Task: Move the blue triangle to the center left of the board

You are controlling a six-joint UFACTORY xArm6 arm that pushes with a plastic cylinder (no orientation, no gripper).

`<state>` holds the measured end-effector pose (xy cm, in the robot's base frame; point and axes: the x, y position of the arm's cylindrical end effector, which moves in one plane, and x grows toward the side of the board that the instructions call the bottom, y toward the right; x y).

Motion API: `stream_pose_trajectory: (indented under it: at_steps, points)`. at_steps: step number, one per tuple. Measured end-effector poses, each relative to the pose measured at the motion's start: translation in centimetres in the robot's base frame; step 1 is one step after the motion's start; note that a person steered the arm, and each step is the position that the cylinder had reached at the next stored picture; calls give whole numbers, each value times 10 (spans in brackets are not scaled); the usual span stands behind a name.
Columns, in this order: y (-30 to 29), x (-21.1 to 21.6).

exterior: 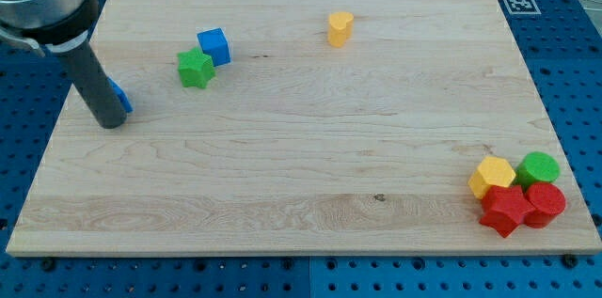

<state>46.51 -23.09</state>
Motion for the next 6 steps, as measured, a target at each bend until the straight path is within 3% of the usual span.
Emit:
stream_pose_trajectory:
  at_steps: [3, 5, 6]
  points:
    - [5, -14]
    - [99, 0]
    - [129, -23]
